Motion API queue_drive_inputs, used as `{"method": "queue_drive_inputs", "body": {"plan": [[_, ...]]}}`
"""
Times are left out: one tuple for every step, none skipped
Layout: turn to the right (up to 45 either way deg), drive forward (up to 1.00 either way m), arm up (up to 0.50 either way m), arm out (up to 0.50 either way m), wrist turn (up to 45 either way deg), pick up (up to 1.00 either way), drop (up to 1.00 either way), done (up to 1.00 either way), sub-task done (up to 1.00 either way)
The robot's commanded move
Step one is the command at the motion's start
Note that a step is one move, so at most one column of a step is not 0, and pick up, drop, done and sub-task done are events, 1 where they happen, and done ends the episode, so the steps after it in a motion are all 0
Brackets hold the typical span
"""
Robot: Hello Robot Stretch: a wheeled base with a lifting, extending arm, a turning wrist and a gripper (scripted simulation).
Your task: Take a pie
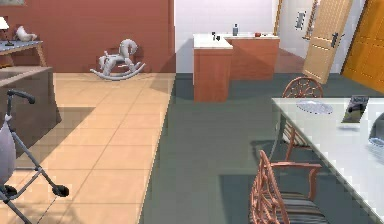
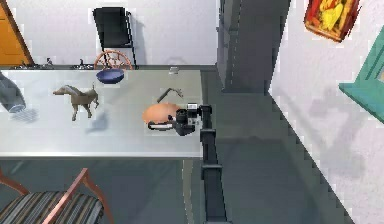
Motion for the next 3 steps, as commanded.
{"method": "queue_drive_inputs", "body": {"plan": [[0.0,0.00,0.00,0.00,0.0,1.00,0.00,0.00,0.00],[0.0,0.00,0.10,0.00,0.0,0.00,0.00,0.00,0.00],[0.0,0.00,0.00,0.00,0.0,0.00,0.00,1.00,0.00]]}}
